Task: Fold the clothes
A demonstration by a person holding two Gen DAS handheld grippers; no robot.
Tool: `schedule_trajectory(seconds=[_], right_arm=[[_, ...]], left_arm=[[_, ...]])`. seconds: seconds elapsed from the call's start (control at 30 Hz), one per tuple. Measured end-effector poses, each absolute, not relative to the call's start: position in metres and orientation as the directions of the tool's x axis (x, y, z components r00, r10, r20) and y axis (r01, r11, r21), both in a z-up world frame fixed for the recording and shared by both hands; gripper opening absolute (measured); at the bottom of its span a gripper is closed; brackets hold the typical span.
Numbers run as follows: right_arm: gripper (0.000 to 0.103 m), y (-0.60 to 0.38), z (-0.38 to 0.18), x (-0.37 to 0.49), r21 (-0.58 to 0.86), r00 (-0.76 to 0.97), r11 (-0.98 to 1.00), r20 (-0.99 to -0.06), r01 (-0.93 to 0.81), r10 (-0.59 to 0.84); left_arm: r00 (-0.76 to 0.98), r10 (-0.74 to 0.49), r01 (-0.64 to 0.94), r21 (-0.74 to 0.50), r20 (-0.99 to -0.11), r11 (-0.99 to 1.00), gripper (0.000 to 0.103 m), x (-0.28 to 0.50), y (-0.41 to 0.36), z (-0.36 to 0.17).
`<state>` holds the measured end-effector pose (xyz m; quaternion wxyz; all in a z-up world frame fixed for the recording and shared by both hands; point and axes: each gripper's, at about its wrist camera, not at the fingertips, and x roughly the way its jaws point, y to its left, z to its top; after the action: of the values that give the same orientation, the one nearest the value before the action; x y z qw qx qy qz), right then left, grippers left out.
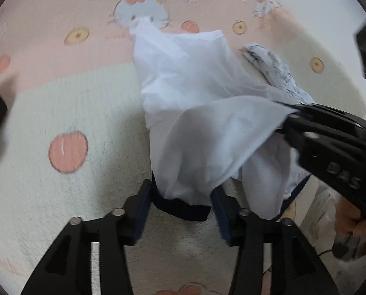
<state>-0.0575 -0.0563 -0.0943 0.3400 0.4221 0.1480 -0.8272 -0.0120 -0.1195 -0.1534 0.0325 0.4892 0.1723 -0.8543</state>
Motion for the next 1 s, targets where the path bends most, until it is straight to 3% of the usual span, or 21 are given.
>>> schedule_trajectory(seconds=[0.13,0.33,0.47,0.7,0.87,1.0], right_arm=[[0.008,-0.055,-0.09,-0.062,0.054,-0.415,-0.734,-0.796,0.677,-0.441],[0.008,-0.051,-0.083,-0.068,0.072,-0.415,-0.745,-0.793,0.663,-0.446],[0.008,-0.046,-0.082,-0.073,0.1,-0.402,-0.75,-0.794,0.654,-0.457],[0.008,-0.045,-0.081,-0.078,0.129,-0.363,-0.745,-0.811,0.654,-0.459],[0.008,-0.043,-0.078,-0.081,0.193,-0.318,-0.729,-0.806,0.657,-0.499],[0.008,-0.039,-0.079,-0.088,0.226,-0.292,-0.729,-0.809,0.646,-0.51]], left_arm=[[-0.507,0.077,0.249,-0.231,-0.859,-0.941,0.057,-0.019,-0.114,-0.159],[-0.539,-0.108,0.298,-0.069,-0.835,-0.952,0.057,-0.02,-0.105,-0.148],[-0.555,-0.067,0.247,-0.087,-0.829,-0.965,0.057,-0.006,-0.099,-0.136],[-0.592,-0.123,0.173,0.024,-0.796,-0.985,0.057,0.012,-0.075,-0.12],[-0.639,-0.042,0.132,-0.055,-0.768,-0.99,0.057,0.002,-0.071,-0.118],[-0.641,-0.039,0.11,-0.042,-0.767,-0.993,0.057,-0.017,-0.062,-0.127]])
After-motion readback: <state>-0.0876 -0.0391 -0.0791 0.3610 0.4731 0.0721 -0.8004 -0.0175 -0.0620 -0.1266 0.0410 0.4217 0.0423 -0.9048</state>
